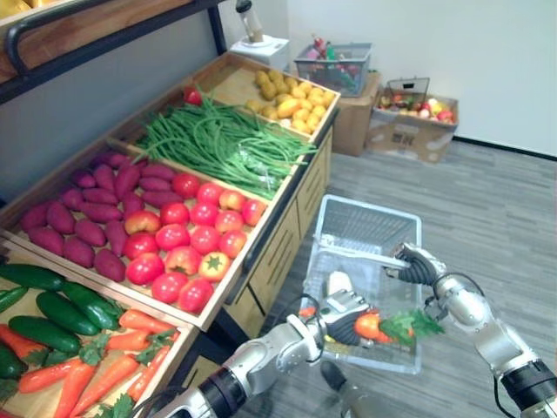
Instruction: Pick vegetable in the basket
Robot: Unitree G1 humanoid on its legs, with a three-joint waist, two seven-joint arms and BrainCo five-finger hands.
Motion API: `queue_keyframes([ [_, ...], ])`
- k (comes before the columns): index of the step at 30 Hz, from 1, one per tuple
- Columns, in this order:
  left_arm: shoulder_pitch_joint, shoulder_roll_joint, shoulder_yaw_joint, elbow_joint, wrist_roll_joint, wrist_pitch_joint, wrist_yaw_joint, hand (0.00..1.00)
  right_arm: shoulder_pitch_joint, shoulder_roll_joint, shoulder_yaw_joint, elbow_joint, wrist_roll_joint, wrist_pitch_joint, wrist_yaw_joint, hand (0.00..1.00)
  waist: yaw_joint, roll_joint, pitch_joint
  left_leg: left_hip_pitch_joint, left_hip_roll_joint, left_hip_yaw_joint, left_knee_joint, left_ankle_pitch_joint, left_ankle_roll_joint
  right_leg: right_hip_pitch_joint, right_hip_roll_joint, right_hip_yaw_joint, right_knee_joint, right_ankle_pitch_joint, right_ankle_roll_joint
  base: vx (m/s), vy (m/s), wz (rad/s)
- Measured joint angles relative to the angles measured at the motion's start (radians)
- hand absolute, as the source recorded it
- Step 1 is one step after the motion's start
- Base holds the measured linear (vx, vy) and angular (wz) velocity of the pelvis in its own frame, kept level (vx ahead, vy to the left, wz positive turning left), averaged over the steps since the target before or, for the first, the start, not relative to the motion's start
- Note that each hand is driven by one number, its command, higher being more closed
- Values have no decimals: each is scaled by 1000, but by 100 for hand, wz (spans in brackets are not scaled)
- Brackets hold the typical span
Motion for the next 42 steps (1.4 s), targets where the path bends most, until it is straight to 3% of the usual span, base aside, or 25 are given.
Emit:
queue_keyframes([
  [5, -5, -37, 66, 125, 82, 40, 2, 100, 54, -7, 1, -4, 110, -1, 59, 100, -28, -2, 7, -10, -42, -19, -52, 18, 13, 0, -28, -4, -19, 6, 8, 27, 37, 10],
  [6, -5, -49, 81, 141, 106, 51, 8, 0, 69, -6, 3, -5, 140, -1, 74, 100, -35, -3, 8, -16, -51, -28, -62, 20, 16, 0, -38, -5, -26, 7, 11, 23, 38, 14],
  [13, -7, -105, 139, 274, 153, 97, 40, 0, 142, -17, -34, -7, 226, -2, 106, 100, -58, -21, 25, -27, -109, -73, -114, 32, 36, 18, -97, -27, -66, 15, 24, 5, 57, 16],
  [18, -7, -104, 150, 288, 154, 97, 38, 0, 175, -35, -69, -7, 257, 2, 120, 100, -74, -27, 30, -37, -135, -99, -124, 31, 42, 19, -127, -31, -85, 22, 35, 1, 53, 9],
  [30, -14, -114, 150, 293, 155, 93, 37, 0, 217, -33, -108, 0, 286, 1, 118, 100, -96, -31, 34, -58, -141, -130, -118, 27, 49, 19, -149, -49, -99, 28, 44, 12, 42, 6],
  [33, -13, -106, 150, 220, 152, 93, 38, 0, 237, -25, -132, 25, 286, -3, 114, 100, -96, -29, 34, -74, -139, -157, -111, 24, 56, 19, -159, -72, -101, 28, 44, 15, 37, 24],
  [37, -4, -95, 144, 23, 140, 64, 51, 0, 275, 9, -164, 112, 271, -5, 92, 100, -67, -21, 30, -91, -129, -195, -98, 21, 63, 33, -170, -106, -101, 28, 44, 16, 38, 28],
  [42, 59, -30, 128, -329, 55, -19, 87, 0, 355, 103, -267, 254, 162, -5, 39, 100, -36, 7, 6, -128, -115, -303, -88, 24, 79, 65, -201, -211, -101, 22, 36, -6, 19, 55],
])
